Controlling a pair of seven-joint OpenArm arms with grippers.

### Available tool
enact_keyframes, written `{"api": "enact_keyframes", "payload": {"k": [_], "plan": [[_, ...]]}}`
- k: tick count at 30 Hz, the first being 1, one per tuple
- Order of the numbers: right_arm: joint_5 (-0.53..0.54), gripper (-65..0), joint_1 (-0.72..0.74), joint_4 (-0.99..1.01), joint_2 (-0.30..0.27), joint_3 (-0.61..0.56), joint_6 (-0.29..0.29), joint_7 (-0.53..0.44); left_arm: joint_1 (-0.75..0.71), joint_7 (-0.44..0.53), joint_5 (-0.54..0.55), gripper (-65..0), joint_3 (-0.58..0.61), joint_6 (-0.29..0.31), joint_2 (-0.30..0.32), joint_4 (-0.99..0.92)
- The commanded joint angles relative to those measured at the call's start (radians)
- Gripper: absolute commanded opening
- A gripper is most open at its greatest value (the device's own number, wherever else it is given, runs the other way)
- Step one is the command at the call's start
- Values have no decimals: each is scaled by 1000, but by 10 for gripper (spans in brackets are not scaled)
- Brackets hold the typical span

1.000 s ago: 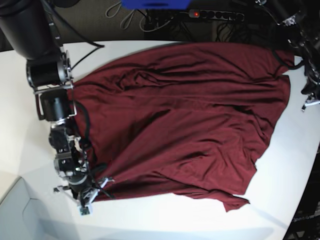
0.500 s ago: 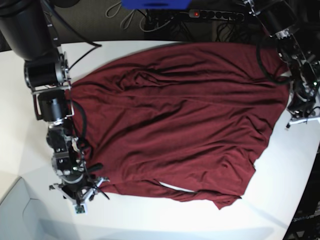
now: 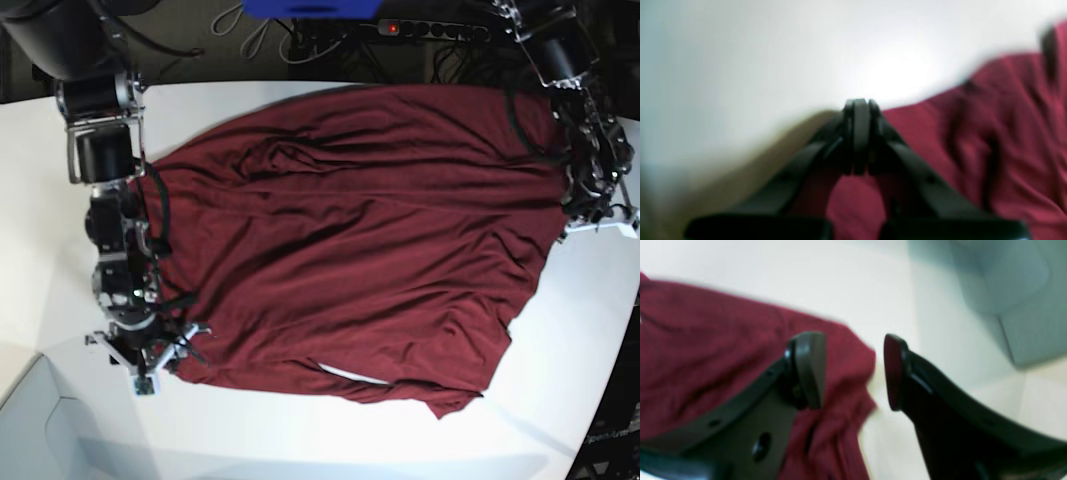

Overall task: Layout the t-shirt on the table in an organized manner, then fold the t-shirt properly
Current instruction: 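Slide the right gripper along the shirt side and grasp the hem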

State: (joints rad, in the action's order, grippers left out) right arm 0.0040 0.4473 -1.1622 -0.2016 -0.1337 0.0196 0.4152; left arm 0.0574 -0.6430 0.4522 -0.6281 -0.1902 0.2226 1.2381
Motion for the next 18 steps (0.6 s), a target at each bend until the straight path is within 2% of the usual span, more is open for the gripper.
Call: {"api": "enact_keyframes", "payload": {"k": [1,4,10,14,18], "plan": [[0,-364,11,-61,8,10,-5,6,0,28,3,-649,1,2,10,-10],[0,-364,-57,-120,15,29,-2,70,-3,79,3,-649,4,2,34,-67],[-2,-364,-153,-81,8,32,-2,64,-3,96,4,-649,0,2,42,-125],[-3,-369,-183,-3,8,78,-2,14,-3,90,10,-649,0,2,39,-53],[-3,-440,-207,52,1,145,-2,-23,2,88,13,-649,4,2,24,81]]}}
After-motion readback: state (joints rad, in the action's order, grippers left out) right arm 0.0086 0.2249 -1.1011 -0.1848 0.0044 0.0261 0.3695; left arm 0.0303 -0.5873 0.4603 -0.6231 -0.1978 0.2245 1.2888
